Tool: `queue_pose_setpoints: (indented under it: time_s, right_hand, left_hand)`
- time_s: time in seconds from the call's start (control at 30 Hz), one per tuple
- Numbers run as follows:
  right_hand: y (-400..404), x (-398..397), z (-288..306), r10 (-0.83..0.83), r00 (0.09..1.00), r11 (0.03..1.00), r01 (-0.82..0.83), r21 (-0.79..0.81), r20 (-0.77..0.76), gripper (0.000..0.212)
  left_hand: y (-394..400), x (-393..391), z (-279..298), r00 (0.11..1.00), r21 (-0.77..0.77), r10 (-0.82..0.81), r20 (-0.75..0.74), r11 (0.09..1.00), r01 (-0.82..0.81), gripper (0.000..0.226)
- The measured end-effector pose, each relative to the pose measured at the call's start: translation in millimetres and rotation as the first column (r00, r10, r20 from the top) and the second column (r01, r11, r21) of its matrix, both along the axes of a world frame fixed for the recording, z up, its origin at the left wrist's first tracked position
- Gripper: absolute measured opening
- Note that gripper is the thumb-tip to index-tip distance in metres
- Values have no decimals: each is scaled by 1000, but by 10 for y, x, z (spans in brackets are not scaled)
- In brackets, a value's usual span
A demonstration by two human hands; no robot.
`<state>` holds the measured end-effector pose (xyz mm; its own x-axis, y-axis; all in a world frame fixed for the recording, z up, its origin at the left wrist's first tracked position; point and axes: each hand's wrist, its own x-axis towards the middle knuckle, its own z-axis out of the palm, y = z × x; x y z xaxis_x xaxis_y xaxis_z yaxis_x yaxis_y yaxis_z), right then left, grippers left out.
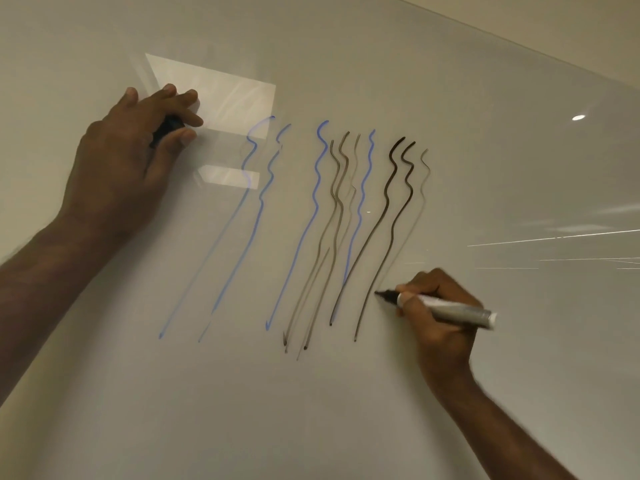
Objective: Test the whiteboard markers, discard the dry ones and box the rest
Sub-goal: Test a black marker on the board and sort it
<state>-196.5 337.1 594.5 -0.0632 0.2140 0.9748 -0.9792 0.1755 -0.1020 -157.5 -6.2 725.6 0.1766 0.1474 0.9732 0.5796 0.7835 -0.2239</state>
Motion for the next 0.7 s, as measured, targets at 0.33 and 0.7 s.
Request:
queue_pose_setpoints:
  time_s: [0.33, 0.7]
  right_hand:
    - [99, 61, 37, 154, 975, 979, -173, 109, 158, 10]
    - [553, -149, 1651, 74, 992, 966, -97, -241, -101, 9]
  left_hand:
    - [11, -9, -29, 1000, 29, -13, 21, 1000, 12, 20]
    - [-62, -134, 5, 998, 7, -65, 8, 998, 65, 16]
